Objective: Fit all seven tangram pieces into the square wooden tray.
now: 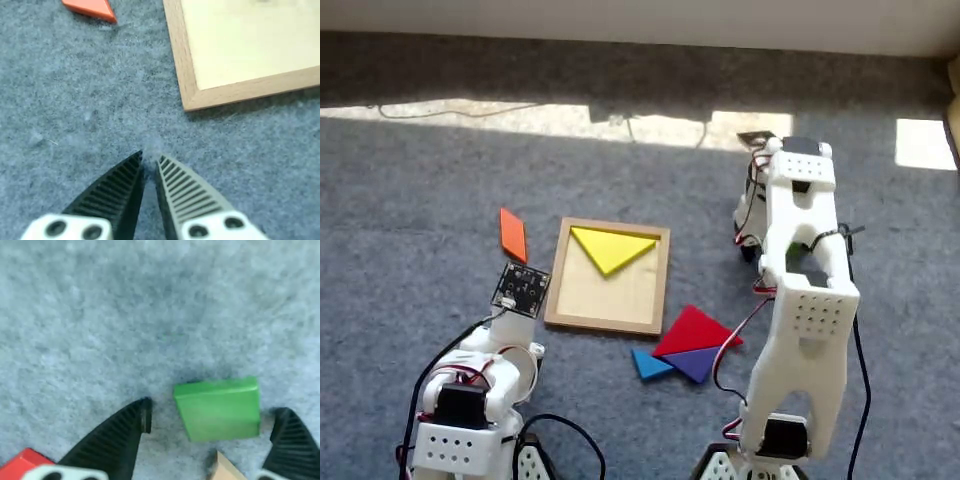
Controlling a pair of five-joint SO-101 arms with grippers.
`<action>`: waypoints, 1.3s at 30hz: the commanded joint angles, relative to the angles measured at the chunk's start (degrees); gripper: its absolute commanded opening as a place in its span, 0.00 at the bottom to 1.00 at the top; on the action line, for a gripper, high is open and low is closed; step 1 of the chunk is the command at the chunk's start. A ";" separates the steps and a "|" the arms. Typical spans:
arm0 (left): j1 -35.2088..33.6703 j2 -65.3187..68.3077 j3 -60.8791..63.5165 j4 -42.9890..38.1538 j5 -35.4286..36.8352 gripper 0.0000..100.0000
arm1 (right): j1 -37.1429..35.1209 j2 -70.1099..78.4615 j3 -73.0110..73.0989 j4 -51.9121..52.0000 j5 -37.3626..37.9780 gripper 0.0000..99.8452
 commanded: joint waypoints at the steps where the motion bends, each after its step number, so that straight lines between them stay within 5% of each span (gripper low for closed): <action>1: 0.75 -1.19 1.19 -0.09 0.53 0.01 | 1.63 0.40 -4.62 -0.40 0.53 0.28; 8: 0.75 -1.19 1.19 -0.09 0.53 0.01 | 0.57 0.22 -11.65 9.63 5.19 0.02; 17: 0.75 -1.19 1.19 -0.09 0.53 0.01 | -0.92 -7.52 -16.22 13.14 2.81 0.01; 25: 0.75 -1.19 1.19 -0.09 0.53 0.01 | -15.25 -26.33 3.47 12.79 -5.71 0.01; 39: 0.75 -1.19 1.19 -0.09 0.53 0.01 | -43.47 -32.92 23.52 -19.38 -26.37 0.01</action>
